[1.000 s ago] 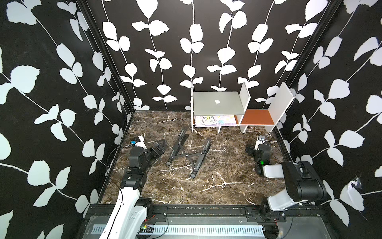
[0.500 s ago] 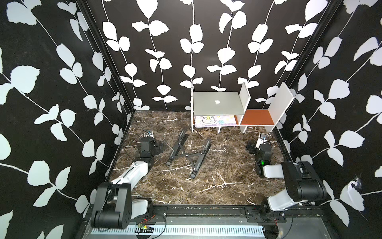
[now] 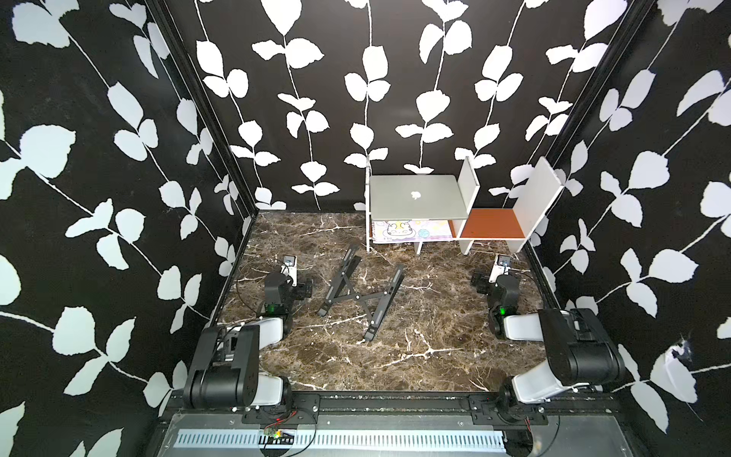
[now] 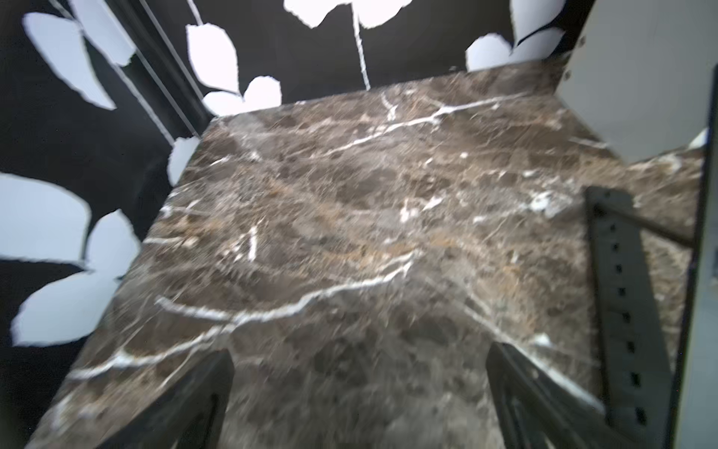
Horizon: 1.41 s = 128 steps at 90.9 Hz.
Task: Close the laptop lid and set it aside
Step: Reset both arms
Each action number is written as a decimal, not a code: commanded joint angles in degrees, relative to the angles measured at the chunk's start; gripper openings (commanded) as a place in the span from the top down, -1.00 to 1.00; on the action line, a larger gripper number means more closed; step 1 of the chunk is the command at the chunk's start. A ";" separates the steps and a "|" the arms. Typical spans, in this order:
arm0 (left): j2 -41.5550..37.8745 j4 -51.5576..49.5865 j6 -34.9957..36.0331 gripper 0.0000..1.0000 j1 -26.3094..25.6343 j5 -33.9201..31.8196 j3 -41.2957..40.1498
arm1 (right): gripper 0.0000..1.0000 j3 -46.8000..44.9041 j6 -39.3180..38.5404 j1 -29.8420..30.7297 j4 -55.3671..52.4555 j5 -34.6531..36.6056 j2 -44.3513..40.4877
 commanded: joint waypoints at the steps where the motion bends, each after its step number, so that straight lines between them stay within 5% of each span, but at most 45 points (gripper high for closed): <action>1: 8.83 14.81 -2.16 -0.97 1.36 8.05 0.41 | -0.99 -0.33 -0.42 0.20 2.79 -0.09 0.02; 23: 7.90 11.60 -2.52 -0.97 -0.46 -0.82 0.83 | -0.99 -0.32 -0.39 0.20 2.83 -0.10 0.03; 46: 7.79 13.17 -1.21 -0.98 -0.60 2.38 -0.53 | -1.00 -0.32 -0.42 0.20 2.81 -0.10 0.02; 64: 9.70 35.66 -0.53 -0.97 -0.57 4.17 -11.54 | -0.99 -0.32 -0.40 0.20 2.78 -0.05 0.02; 128: 9.69 36.41 0.03 -0.97 -1.22 3.58 -12.09 | -0.99 -0.32 -0.42 0.16 2.79 -0.09 0.04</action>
